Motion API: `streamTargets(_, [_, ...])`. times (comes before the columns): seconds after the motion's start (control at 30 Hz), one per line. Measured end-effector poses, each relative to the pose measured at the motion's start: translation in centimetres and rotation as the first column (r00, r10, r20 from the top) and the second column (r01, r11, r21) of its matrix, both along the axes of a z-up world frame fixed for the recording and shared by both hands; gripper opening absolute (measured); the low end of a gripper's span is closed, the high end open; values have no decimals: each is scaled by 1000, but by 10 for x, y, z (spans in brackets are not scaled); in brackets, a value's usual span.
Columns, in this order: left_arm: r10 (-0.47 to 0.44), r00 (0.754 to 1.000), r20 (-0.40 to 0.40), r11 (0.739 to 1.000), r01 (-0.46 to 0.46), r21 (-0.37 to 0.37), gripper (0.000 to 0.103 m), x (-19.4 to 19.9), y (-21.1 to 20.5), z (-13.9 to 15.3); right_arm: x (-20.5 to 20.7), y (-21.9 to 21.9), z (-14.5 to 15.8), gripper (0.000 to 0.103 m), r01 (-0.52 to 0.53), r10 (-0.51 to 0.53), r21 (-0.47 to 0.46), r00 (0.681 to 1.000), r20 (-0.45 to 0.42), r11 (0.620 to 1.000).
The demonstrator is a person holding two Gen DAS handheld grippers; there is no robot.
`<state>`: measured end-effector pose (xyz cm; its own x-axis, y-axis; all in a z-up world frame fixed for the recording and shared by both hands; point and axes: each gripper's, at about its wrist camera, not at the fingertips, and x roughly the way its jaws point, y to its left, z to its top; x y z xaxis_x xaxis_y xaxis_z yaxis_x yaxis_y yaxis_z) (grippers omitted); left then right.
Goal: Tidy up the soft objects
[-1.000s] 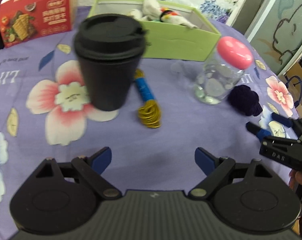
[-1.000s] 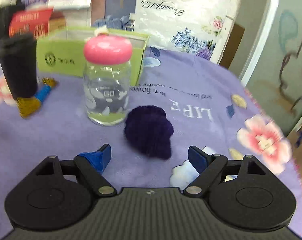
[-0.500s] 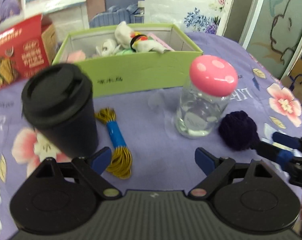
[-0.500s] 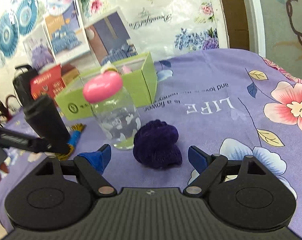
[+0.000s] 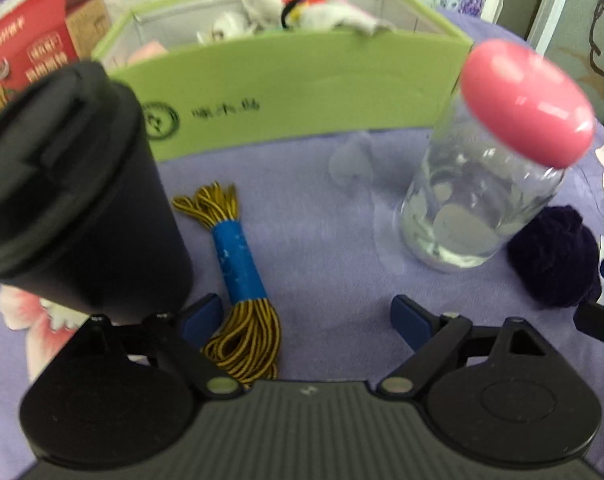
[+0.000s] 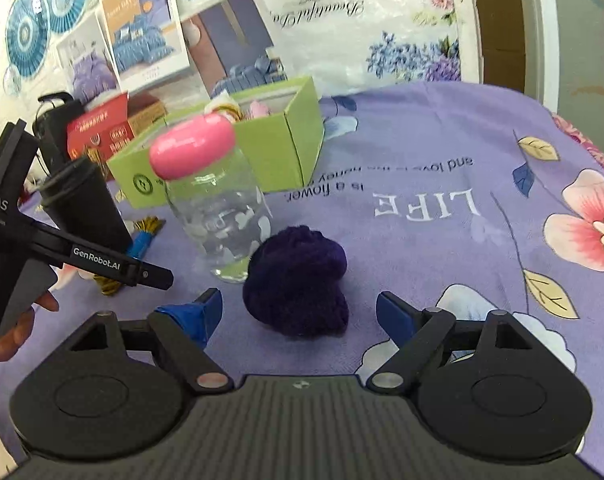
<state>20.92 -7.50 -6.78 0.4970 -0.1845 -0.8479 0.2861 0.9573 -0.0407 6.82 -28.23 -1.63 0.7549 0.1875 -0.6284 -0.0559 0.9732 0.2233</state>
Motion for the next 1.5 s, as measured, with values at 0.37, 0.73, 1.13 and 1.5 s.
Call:
streamTargets(0.37, [3, 1000, 25, 1000, -4, 18, 103, -1, 0, -7, 43, 25, -23, 73, -67, 59, -101, 995, -87, 993])
streamTargets(0.73, [2, 999, 36, 1000, -3, 19, 102, -2, 0, -9, 48, 42, -31, 77, -24, 9, -218, 998, -67, 976])
streamTargets(1.13, [-97, 995, 26, 991, 99, -86, 13, -46, 17, 31, 9, 44, -9, 37, -19, 22, -233, 1000, 11, 972])
streamTargets(1.5, [-129, 976, 174, 972, 159, -173, 13, -92, 60, 130, -33, 48, 76, 37, 9, 52, -234, 966, 252, 972])
